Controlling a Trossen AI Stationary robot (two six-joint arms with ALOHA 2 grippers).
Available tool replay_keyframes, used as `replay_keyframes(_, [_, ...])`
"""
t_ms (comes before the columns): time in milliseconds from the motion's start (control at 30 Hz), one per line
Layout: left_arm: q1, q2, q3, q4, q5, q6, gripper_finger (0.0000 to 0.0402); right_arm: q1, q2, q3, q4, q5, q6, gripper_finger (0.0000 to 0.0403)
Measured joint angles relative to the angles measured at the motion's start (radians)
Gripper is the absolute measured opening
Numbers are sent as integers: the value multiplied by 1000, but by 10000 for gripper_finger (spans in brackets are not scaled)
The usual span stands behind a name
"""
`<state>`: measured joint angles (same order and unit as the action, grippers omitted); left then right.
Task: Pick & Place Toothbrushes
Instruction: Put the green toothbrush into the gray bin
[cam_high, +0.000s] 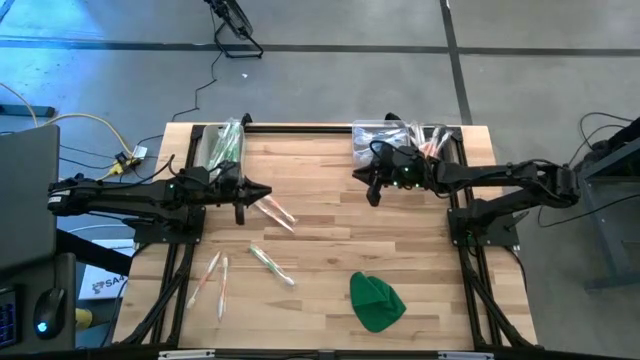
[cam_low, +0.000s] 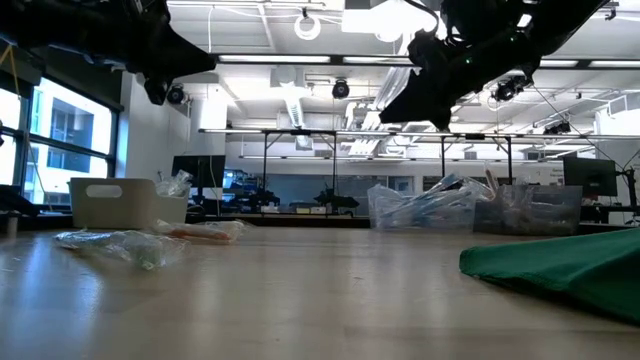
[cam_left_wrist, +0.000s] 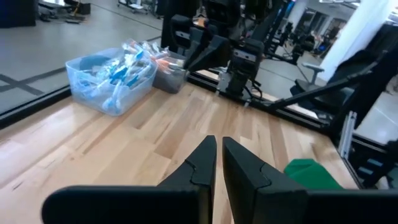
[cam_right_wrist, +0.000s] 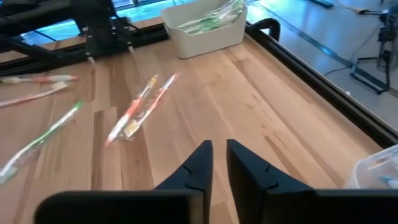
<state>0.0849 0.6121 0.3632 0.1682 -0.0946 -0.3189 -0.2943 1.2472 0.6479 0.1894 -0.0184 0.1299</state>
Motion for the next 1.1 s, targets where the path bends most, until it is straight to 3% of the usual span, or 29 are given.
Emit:
replay_keyframes(167, [0,0,0,0,-15,-1,22,0,0,0,0,-10,-4,6])
replay_keyframes(700, [0,1,1,-26,76,1,20,0,0,0,0,-12,-3,4])
replay_keyframes(1100, [0,1,1,-93,62,96,1,0,0,-1,-13,-11,-3,4])
